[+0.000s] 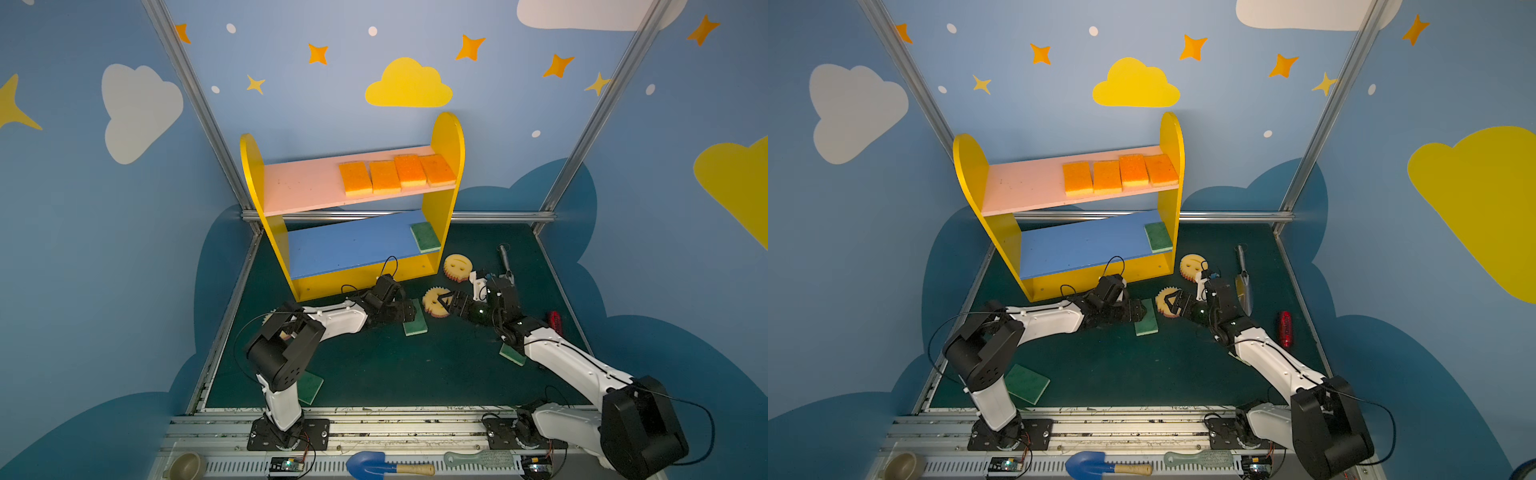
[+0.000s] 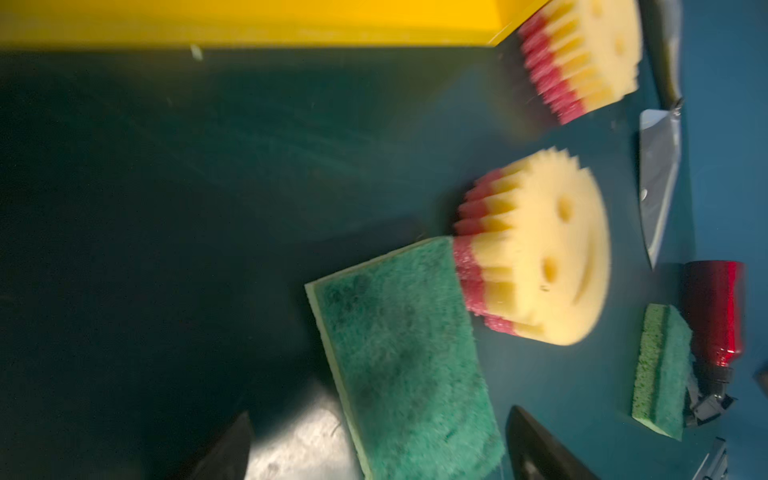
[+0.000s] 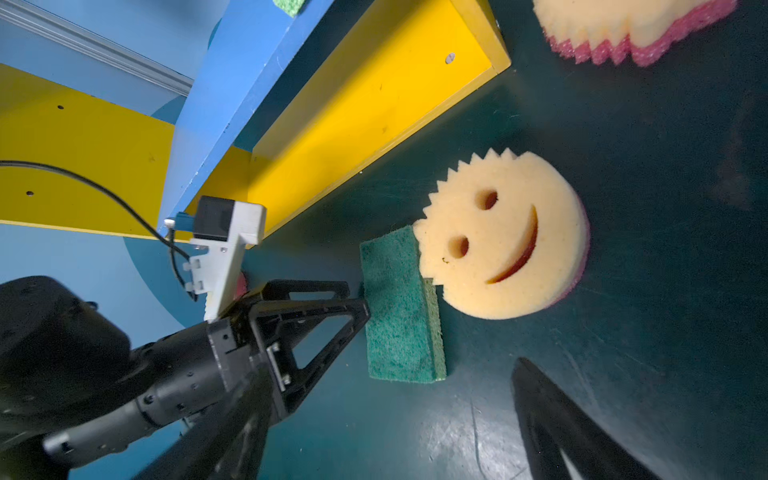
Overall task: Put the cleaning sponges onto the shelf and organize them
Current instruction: 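Close the left gripper on the green pad and lift it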
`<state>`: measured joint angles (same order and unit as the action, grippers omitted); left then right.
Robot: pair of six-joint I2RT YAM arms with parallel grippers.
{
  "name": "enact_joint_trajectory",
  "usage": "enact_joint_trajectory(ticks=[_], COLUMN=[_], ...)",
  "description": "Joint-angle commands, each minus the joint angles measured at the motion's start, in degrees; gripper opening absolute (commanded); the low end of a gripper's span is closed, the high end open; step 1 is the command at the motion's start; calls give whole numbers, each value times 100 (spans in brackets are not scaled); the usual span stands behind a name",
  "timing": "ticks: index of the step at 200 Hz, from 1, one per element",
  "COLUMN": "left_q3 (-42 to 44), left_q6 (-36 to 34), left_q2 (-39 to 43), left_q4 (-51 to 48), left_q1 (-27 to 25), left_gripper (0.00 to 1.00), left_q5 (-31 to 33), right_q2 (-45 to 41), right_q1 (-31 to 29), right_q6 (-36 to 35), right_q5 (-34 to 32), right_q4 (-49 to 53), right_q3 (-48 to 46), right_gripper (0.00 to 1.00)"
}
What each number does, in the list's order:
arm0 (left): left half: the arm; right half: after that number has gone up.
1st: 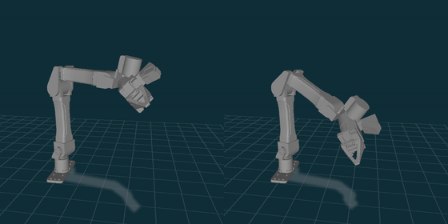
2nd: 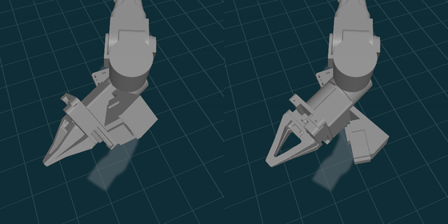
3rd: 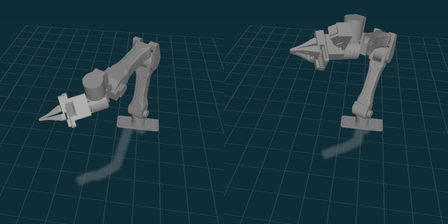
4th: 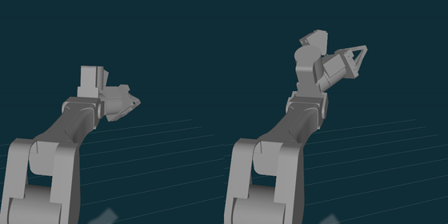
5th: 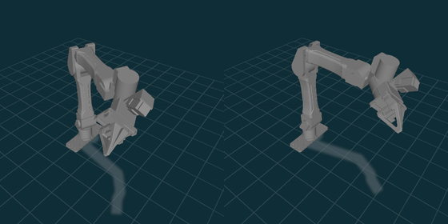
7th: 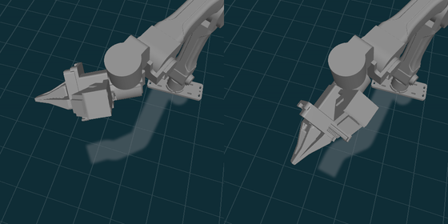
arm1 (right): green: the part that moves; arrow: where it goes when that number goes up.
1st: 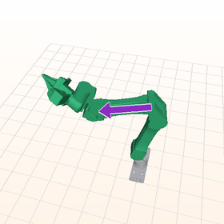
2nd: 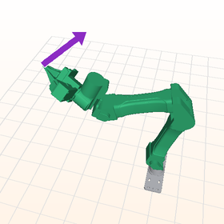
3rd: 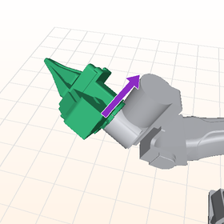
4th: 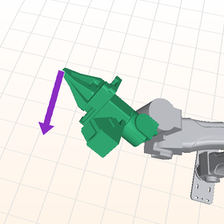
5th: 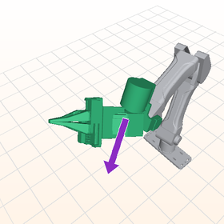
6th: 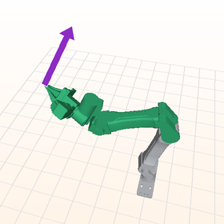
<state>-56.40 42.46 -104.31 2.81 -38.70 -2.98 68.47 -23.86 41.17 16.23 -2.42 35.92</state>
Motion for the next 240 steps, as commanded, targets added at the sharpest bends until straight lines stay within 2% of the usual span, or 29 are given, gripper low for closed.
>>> enact_joint_trajectory(ticks=[1,42,73,123,152,166,190,212,228,240], left_q3=[-65,-105,103,493,619,693,735,783,832,817], left_q6=[360,688,796,788,899,1002,1064,1054,1037,975], left_q2=[-226,-593,-553,-124,-197,-296,-405,-311,-130,52], left_q4=[379,456,579,484,603,788,974,985,939,806], left_q1=[-23,-21,-16,-60,-231,-240,-214,-204,-175,-145], left_gripper=[86,75,64,63,61,52,30,13,4,3], left_q5=[-150,-159,-133,-176,-238,-273,-347,-370,-365,-361], right_q2=[-175,-256,-239,-108,-47,-25,25,117,175,191], right_q1=[38,74,75,91,84,85,83,90,83,87], right_q6=[-78,-96,-50,22,16,-4,-23,-21,-4,5], right_q5=[-180,-212,-143,11,-3,-48,-83,-72,-26,-4], right_q4=[71,126,80,-22,-36,-22,-23,-54,-73,-70], right_q3=[-61,-68,-77,-68,-70,-72,-68,-68,-57,-42], right_gripper=[88,88,88,88,88,88,88,88,88,88])
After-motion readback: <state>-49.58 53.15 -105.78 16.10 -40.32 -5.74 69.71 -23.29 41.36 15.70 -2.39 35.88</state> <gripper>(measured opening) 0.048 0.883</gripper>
